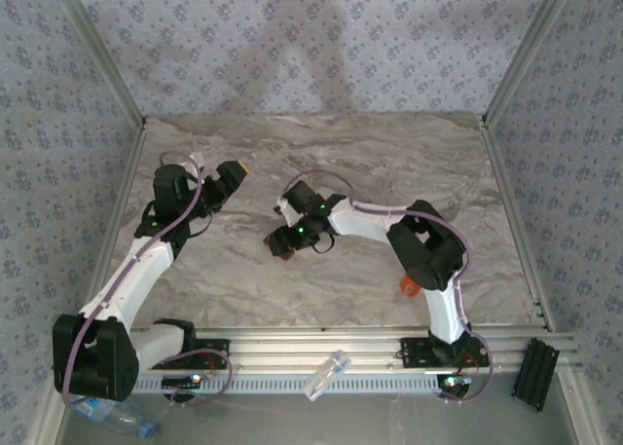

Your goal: Sort the pills into containers

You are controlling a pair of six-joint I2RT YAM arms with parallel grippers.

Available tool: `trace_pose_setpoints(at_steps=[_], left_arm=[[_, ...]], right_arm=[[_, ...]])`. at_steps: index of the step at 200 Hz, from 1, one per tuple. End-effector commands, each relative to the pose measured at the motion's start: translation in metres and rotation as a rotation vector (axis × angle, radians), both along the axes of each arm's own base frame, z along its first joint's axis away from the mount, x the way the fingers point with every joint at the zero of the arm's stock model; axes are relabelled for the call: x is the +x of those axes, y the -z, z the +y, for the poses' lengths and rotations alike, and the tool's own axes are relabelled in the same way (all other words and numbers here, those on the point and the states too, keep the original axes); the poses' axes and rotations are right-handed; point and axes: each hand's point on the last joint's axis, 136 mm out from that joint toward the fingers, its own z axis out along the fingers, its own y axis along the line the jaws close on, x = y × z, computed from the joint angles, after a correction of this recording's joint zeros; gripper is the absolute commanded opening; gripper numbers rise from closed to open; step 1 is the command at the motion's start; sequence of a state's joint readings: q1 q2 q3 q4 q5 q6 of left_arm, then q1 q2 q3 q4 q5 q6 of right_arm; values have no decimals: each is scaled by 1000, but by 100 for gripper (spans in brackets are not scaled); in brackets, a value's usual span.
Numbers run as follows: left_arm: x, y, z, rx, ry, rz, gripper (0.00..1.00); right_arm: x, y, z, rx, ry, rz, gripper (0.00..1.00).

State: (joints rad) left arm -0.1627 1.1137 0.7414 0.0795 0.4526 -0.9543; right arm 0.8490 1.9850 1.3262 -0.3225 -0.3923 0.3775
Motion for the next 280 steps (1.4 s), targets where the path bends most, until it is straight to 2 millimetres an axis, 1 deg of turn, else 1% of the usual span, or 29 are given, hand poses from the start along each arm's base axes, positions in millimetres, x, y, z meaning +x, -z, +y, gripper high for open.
trace_pose_setpoints(at_steps=[1,25,43,74,135,162,202,244,262,280], left_arm=[[0,-7,1,-12,3,-36,92],[0,-6,1,-5,4,-34,92],[0,-4,2,5,1,-32,92],[0,1,6,13,-11,-27,92],[0,2,13,11,-27,-23,93],[0,2,16,10,-33,-25,93],[0,0,18,7,-37,-28,93],[-1,2,18,5,-38,-24,94],[-1,1,18,3,-38,-24,94],[-1,0,17,3,-37,-23,94]], right_arm=[[-13,-6,-1,-7,-6,-24,67],[-8,-2,-18,-93,34,-108,72],[-6,-4,-23,-139,52,-152,75],[-7,-5,-16,-186,47,-200,77],[-7,8,-4,-293,-6,-230,75],[-10,19,-3,-332,-34,-223,72],[-14,29,-3,-365,-58,-227,66],[-14,35,-2,-400,-75,-257,59],[-17,35,-2,-413,-88,-267,53],[-19,33,-3,-406,-88,-266,41]])
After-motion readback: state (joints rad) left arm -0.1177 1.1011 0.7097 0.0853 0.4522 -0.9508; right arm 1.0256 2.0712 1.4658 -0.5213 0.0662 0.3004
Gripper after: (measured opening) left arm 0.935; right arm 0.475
